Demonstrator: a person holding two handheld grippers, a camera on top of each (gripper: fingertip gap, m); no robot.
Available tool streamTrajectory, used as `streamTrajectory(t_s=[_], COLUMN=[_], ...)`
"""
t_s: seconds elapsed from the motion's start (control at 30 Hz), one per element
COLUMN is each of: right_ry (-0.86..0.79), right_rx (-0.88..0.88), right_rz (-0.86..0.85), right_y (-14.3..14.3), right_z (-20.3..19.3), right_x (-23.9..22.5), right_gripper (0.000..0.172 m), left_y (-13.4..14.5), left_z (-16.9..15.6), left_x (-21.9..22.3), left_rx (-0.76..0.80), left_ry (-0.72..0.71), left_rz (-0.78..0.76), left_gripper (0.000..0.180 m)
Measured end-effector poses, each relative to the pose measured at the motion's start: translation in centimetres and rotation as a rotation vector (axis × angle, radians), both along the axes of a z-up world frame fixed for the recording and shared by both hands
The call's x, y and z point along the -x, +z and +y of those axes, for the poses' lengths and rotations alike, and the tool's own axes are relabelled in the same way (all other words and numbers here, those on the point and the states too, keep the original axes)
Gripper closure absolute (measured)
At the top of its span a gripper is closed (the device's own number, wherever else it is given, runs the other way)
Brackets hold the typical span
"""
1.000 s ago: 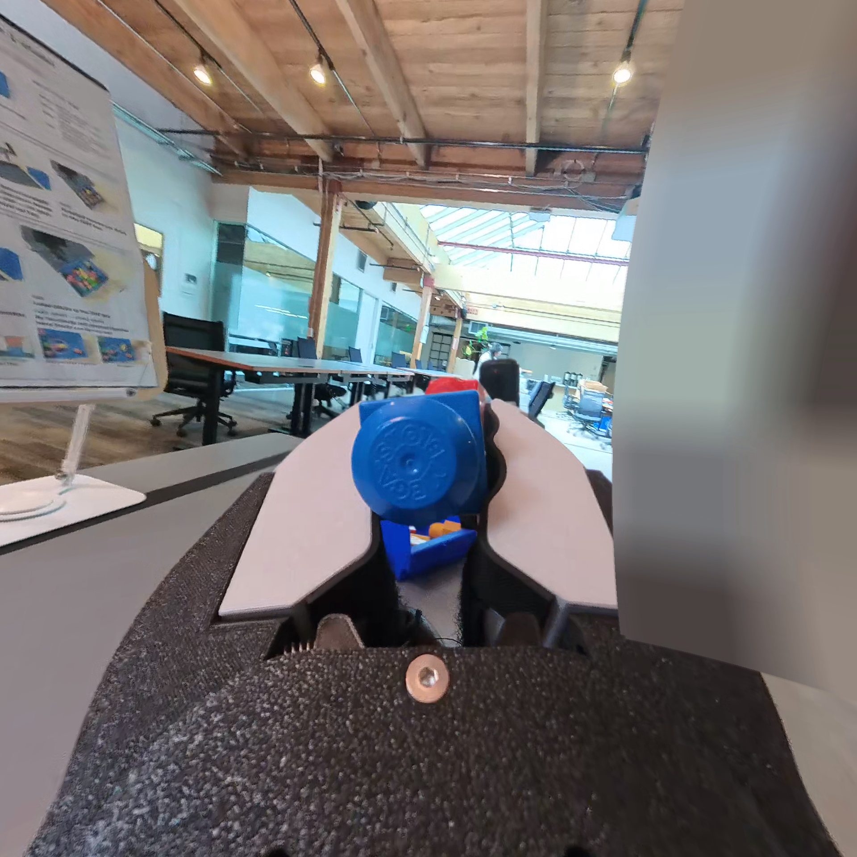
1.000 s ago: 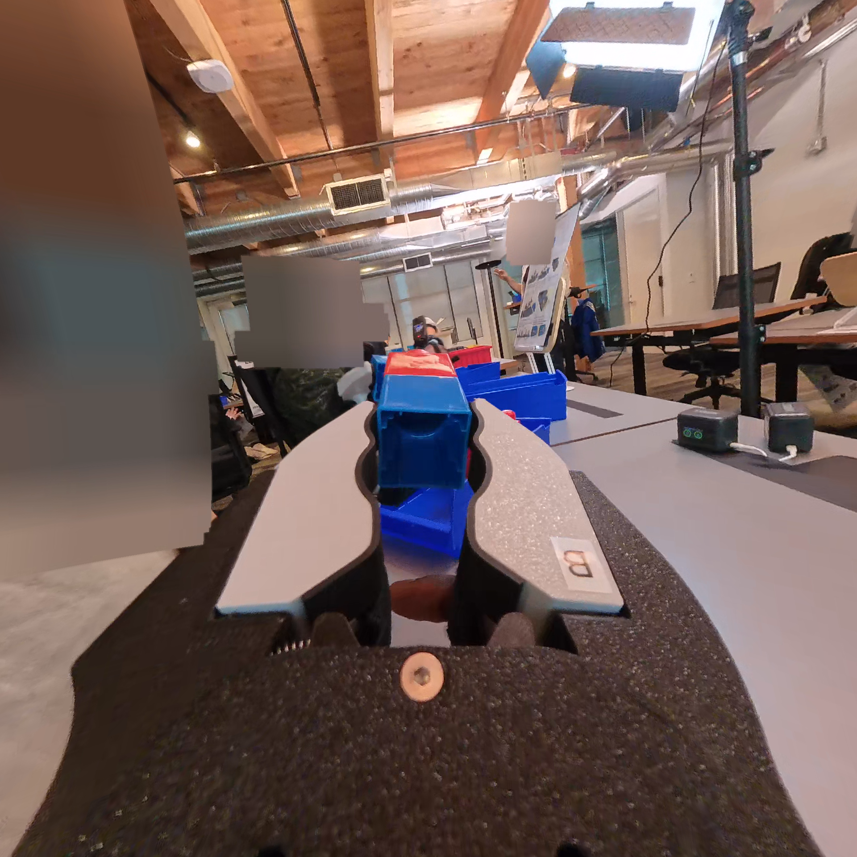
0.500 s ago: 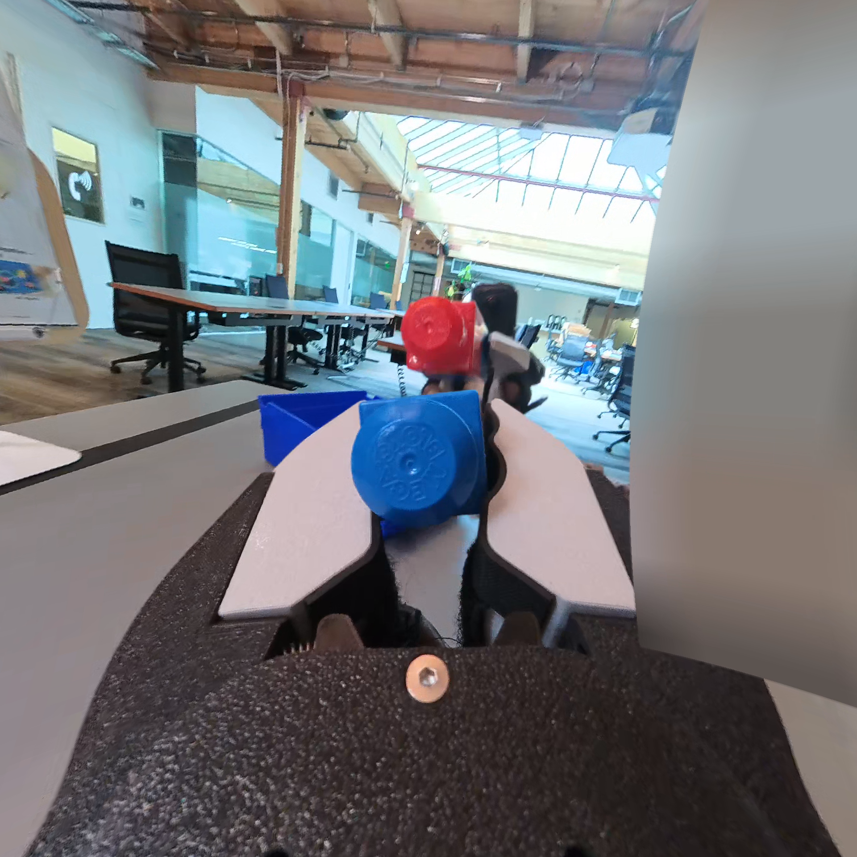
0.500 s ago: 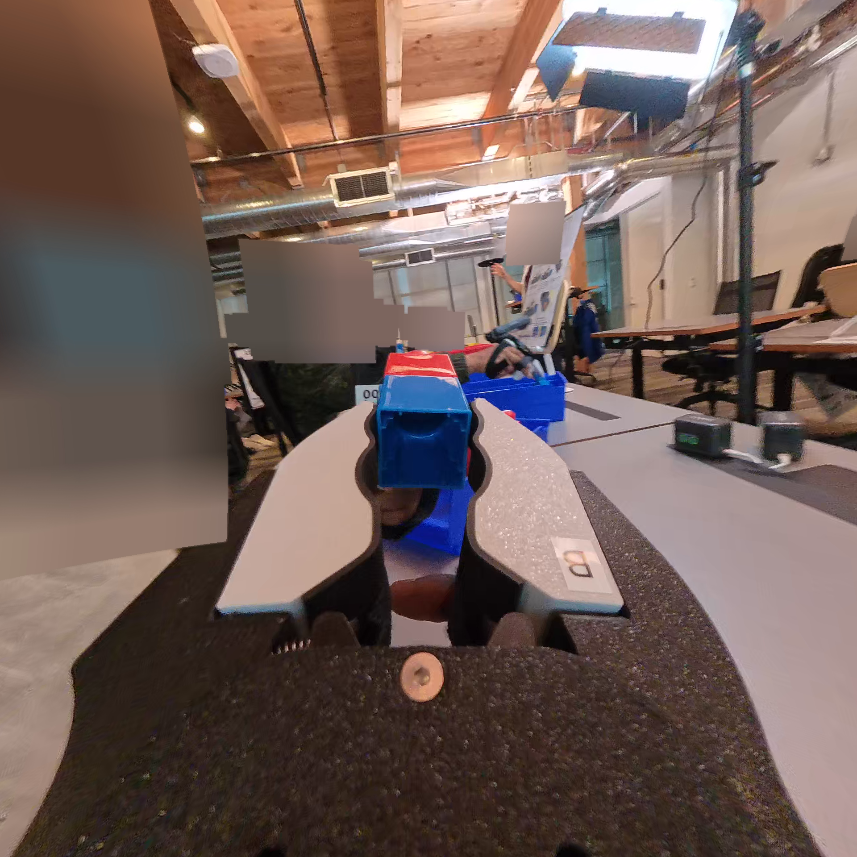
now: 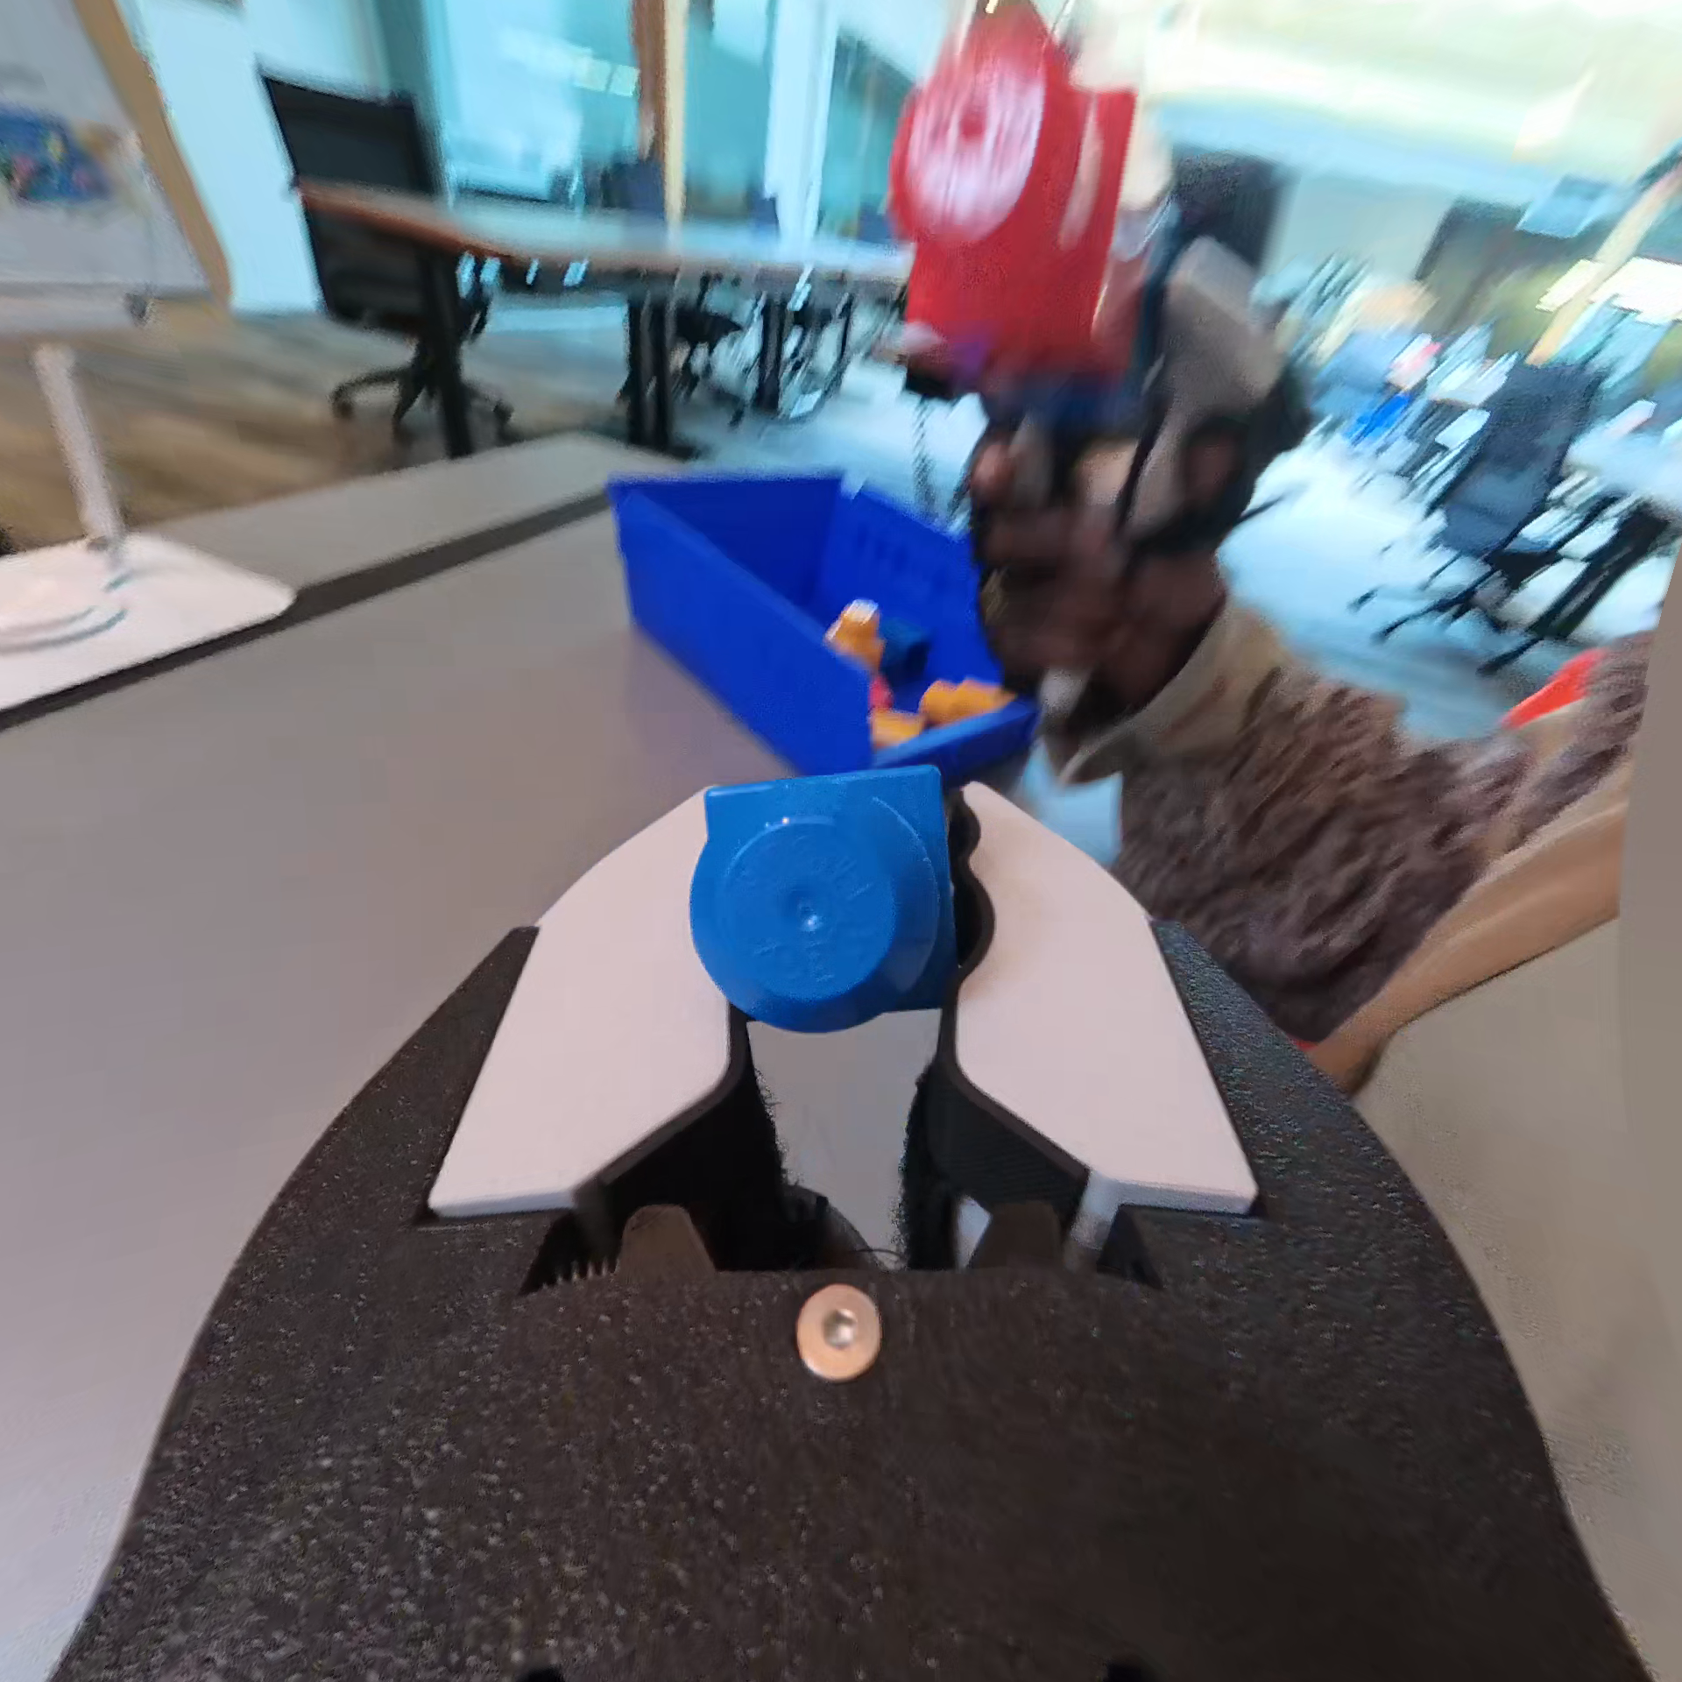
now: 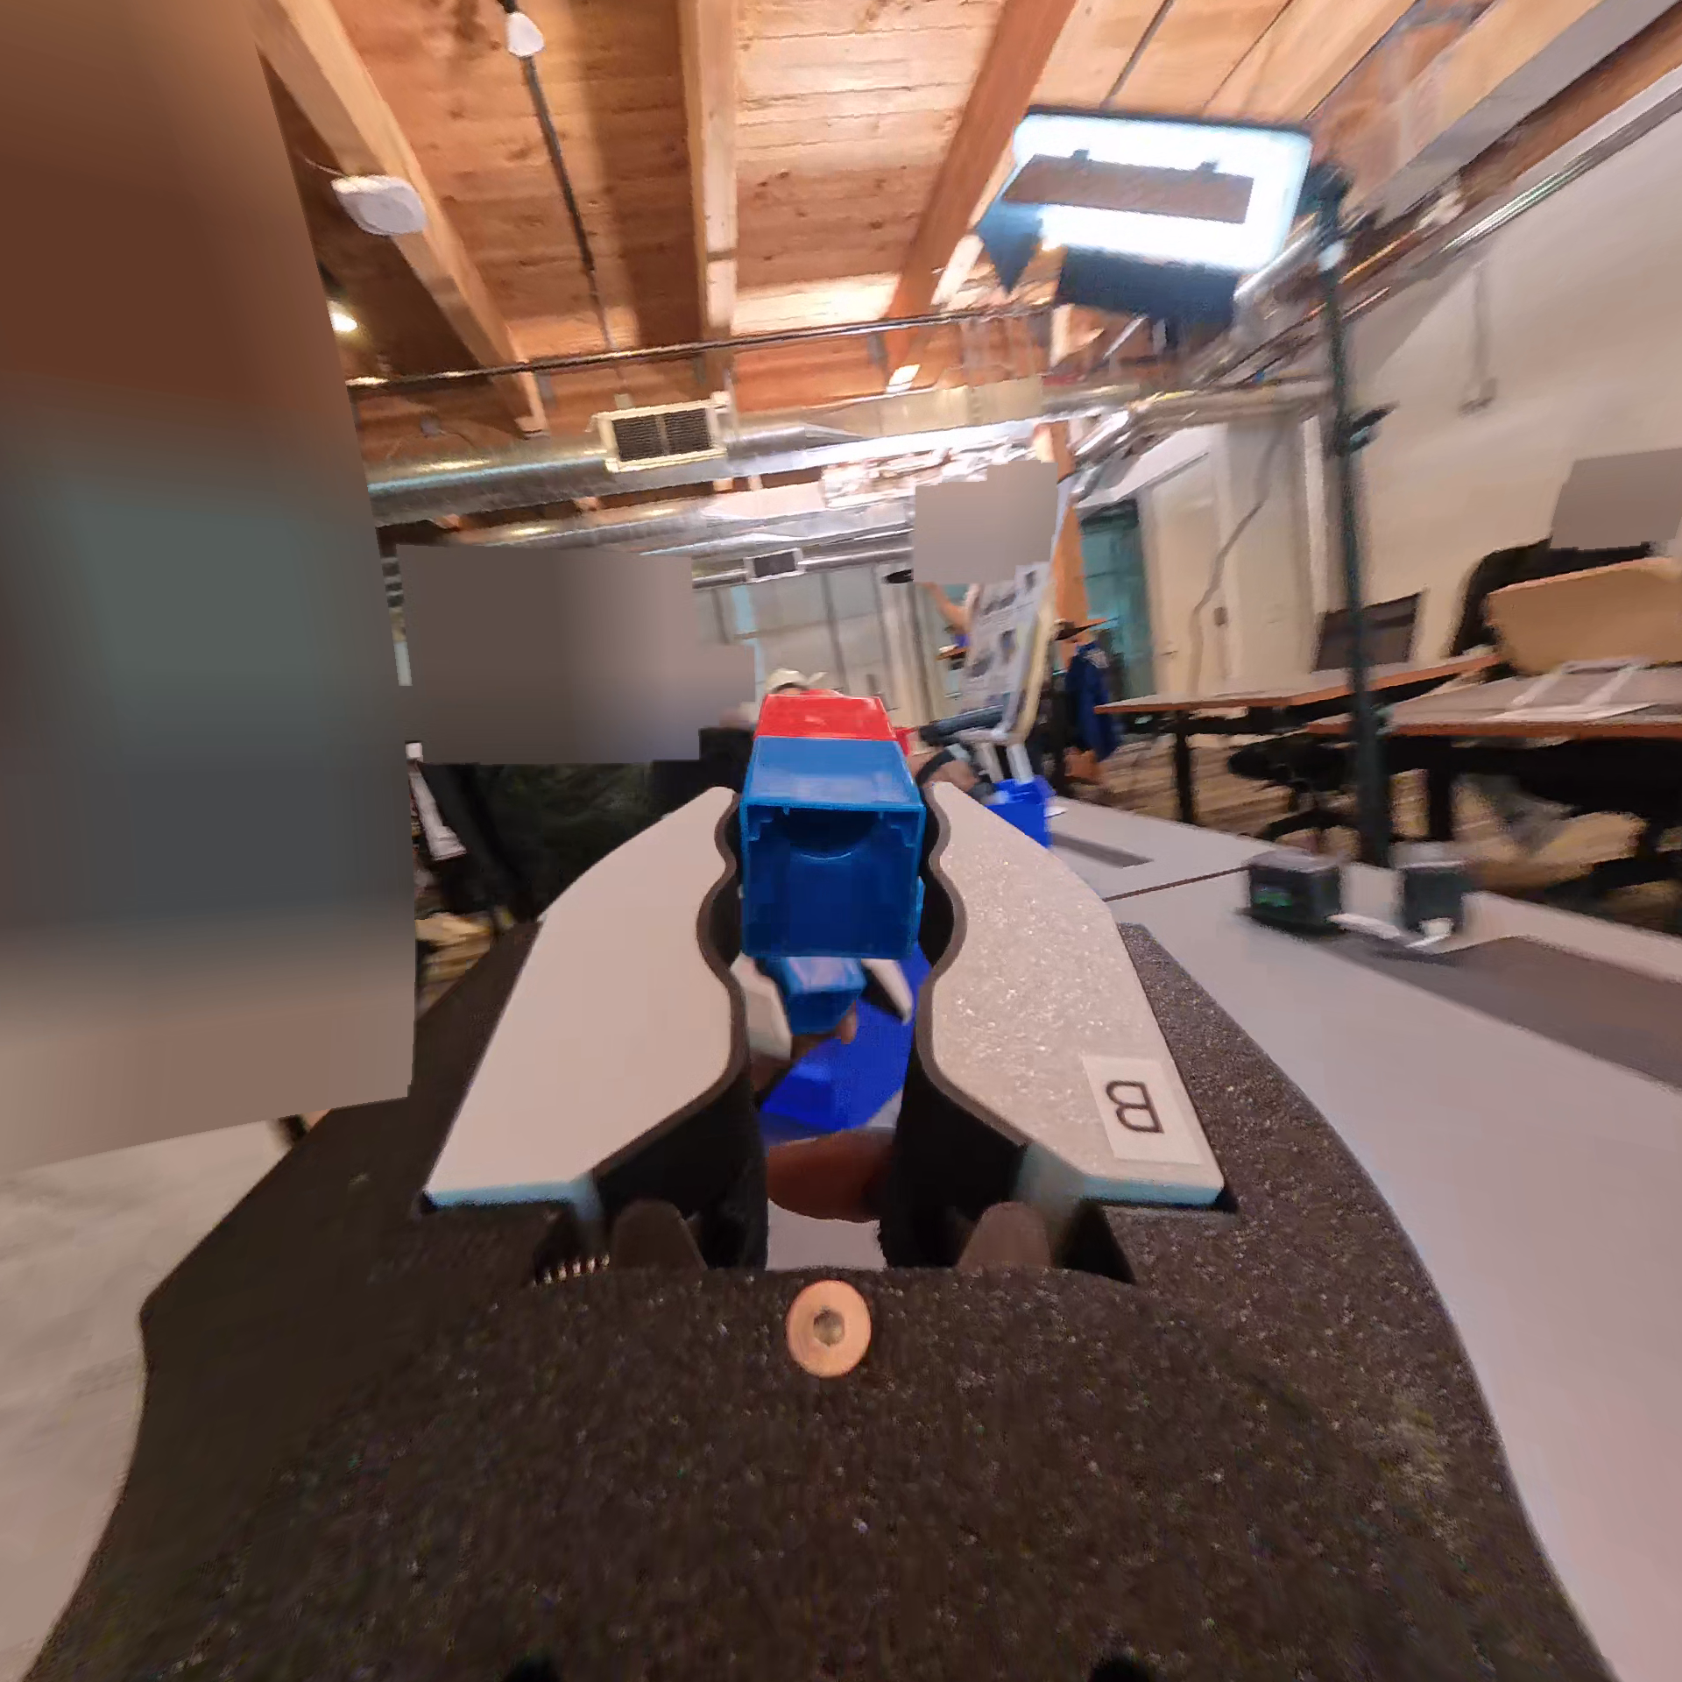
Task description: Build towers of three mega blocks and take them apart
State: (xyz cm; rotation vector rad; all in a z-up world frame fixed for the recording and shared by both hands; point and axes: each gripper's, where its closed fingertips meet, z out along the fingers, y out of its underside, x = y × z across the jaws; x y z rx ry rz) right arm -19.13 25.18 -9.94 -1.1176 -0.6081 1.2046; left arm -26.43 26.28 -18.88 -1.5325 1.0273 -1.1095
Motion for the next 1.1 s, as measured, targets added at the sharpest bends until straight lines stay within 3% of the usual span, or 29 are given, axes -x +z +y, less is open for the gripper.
streamTrajectory(t_s=[0.03, 0.17, 0.3, 0.43, 0.6, 0.67, 0.8, 0.93, 1.1], right_ry=[-0.051, -0.227, -0.320, -0.322, -0.214, -0.170, -0.108, -0.086, -0.055], right_rx=[-0.024, -0.092, -0.130, -0.089, 0.013, 0.079, 0.211, 0.287, 0.294], right_rz=[-0.010, -0.079, -0.134, -0.214, -0.240, -0.300, -0.574, -0.813, -0.931], right_y=[0.7, 2.9, 4.1, 3.1, 0.3, -1.9, -8.7, -16.8, -20.6], right_z=[0.1, -0.3, -1.4, -1.8, -0.4, 0.8, 2.6, 4.1, 4.1], right_x=[-1.3, -5.9, -8.9, -9.6, -8.1, -6.2, -0.5, 4.4, 5.6], right_gripper=[0.136, 0.136, 0.136, 0.136, 0.136, 0.137, 0.136, 0.136, 0.136], left_y=[-1.1, -4.1, -4.3, -2.8, 2.4, 3.8, 6.3, 6.6, 4.8], left_z=[0.5, 1.2, 1.2, -0.5, -1.0, 0.2, 2.5, 1.8, 1.0], left_x=[0.0, -2.4, -8.8, -13.8, -10.7, -7.5, -0.6, 1.8, 1.9], left_rx=[-0.010, -0.019, -0.063, 0.001, 0.006, 0.002, -0.089, -0.123, -0.148], left_ry=[0.030, 0.025, -0.118, -0.276, -0.271, -0.189, 0.028, 0.048, 0.010], left_rz=[0.080, 0.333, 0.399, 0.232, -0.187, -0.232, -0.224, -0.133, -0.018], left_gripper=[0.137, 0.137, 0.137, 0.137, 0.137, 0.137, 0.137, 0.137, 0.137])
